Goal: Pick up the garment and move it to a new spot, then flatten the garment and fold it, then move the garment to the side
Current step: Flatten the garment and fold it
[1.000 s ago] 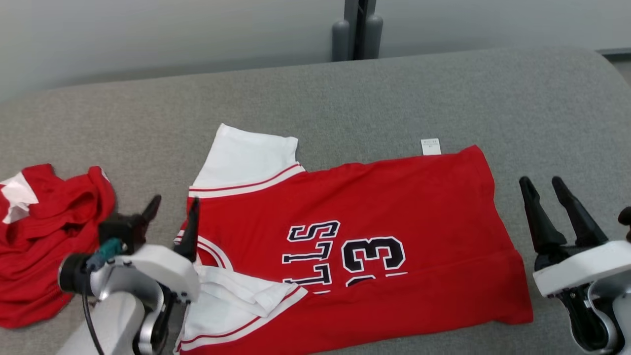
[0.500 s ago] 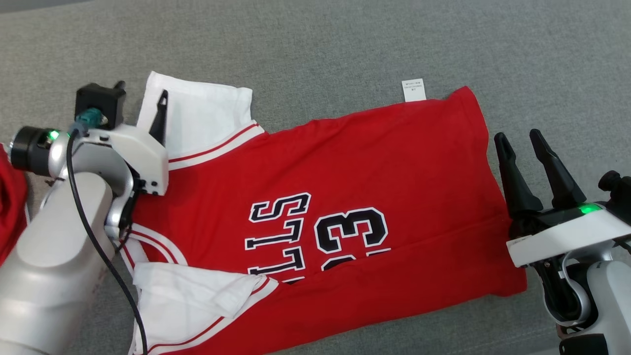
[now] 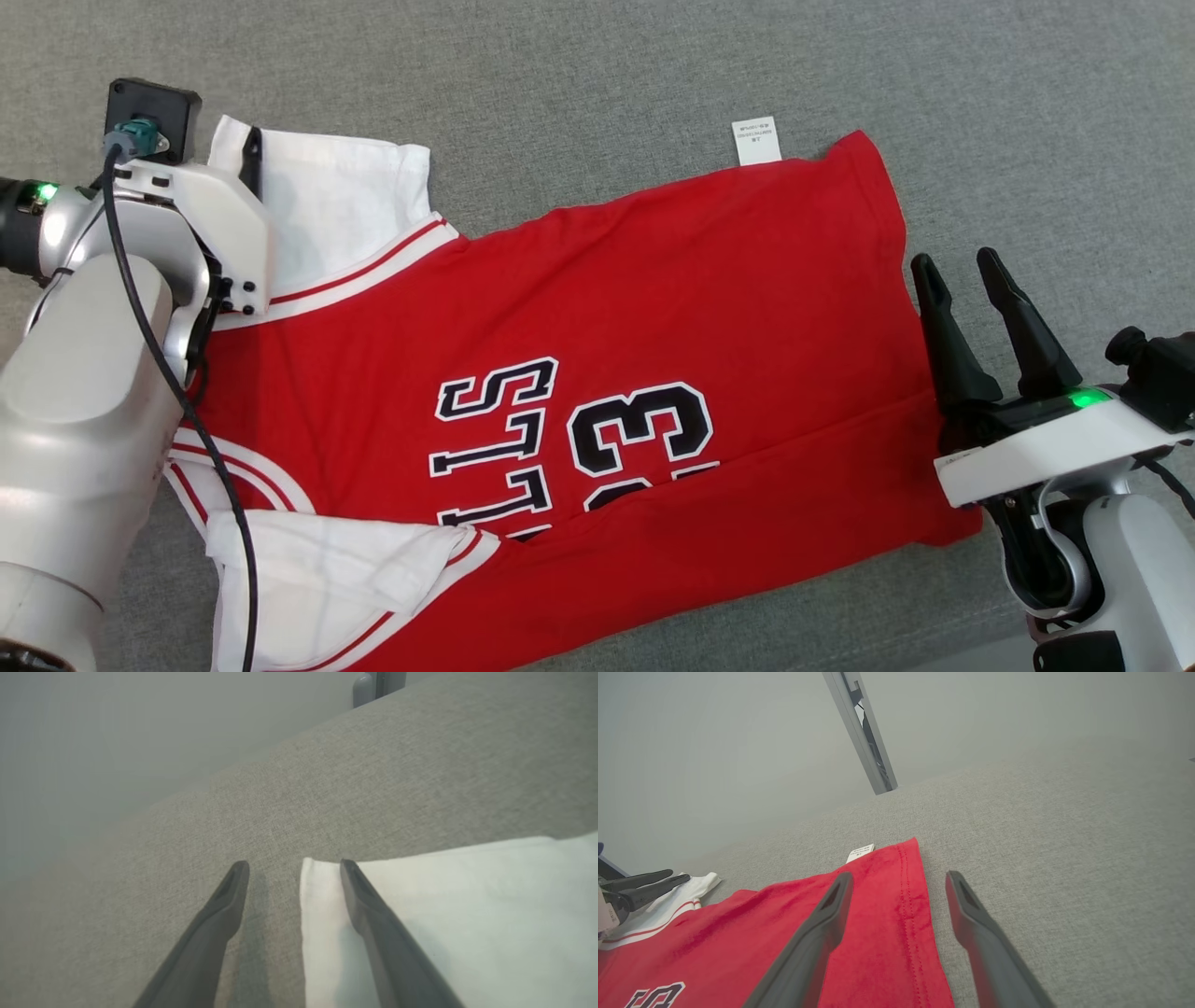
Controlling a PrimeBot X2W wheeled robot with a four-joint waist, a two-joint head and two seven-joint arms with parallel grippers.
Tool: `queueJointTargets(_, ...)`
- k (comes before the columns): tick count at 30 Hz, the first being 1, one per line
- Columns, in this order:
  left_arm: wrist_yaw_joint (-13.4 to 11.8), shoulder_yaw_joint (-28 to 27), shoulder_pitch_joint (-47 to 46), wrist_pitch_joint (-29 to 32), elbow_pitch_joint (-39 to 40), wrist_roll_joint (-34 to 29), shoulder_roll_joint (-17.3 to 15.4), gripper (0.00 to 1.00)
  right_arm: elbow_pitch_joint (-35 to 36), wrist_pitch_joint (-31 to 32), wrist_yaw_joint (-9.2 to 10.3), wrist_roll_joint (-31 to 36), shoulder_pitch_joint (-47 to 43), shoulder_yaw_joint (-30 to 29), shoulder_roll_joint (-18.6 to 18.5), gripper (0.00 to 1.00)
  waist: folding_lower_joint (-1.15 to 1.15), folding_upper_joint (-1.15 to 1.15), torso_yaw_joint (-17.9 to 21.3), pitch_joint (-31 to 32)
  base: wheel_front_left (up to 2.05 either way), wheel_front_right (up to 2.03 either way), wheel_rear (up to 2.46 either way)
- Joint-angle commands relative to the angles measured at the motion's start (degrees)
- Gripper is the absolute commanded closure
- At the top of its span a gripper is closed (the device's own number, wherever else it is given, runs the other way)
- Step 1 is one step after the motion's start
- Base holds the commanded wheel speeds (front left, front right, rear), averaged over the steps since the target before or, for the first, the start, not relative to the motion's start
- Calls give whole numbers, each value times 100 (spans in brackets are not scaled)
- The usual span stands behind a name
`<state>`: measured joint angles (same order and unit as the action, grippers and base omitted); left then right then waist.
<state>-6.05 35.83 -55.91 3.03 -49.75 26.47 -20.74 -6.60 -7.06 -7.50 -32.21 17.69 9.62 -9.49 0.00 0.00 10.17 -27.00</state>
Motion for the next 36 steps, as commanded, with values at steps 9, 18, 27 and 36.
queueJointTargets(9,472,93,-147,-35,-437,178,255,100,-97,1,2,48,90,-83,-39,0,0,0,-122,20,0,0,0)
queueJointTargets(18,553,-106,-24,-981,-205,402,391,100,-120,169,2,-37,276,-233,-129,0,0,0,-412,133,0,0,0)
queueJointTargets(27,534,-229,566,-1347,671,694,555,100,-822,690,2,-479,925,-486,-664,0,0,0,-905,205,0,0,0)
queueJointTargets(36,272,-52,1129,-1170,1715,676,596,100,-2168,1189,1,-951,1583,-246,-1203,0,0,0,-1332,237,0,0,0)
